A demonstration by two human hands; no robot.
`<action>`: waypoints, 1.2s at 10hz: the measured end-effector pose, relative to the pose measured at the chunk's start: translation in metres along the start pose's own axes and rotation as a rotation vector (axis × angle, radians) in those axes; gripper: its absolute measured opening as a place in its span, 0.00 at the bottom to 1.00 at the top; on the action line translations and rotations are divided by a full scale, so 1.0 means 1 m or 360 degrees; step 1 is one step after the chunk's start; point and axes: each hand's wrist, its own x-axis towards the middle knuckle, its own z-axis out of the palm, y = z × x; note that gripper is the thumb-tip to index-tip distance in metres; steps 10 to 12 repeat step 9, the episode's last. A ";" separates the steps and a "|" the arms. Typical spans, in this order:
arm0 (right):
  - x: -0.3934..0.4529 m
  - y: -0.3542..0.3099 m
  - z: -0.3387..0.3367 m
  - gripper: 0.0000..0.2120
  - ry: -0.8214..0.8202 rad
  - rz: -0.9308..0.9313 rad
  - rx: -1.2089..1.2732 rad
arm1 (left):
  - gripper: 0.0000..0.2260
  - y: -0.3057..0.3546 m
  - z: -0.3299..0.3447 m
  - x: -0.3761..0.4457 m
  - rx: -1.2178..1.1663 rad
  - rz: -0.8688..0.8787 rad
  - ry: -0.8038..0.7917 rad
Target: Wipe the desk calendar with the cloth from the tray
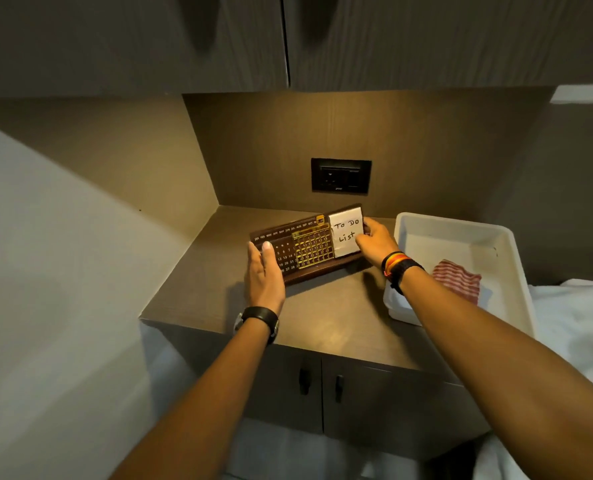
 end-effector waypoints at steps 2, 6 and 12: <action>-0.041 0.007 0.017 0.22 0.0152 0.0046 0.0053 | 0.30 0.009 -0.023 0.048 0.0079 -0.0017 -0.0183; -0.052 0.007 0.045 0.23 0.0270 0.0141 0.0043 | 0.32 -0.009 -0.037 0.074 0.0254 0.0038 -0.0447; -0.120 -0.013 0.048 0.28 0.0517 -0.0014 0.0072 | 0.30 0.004 -0.053 0.051 0.0543 0.0558 -0.0346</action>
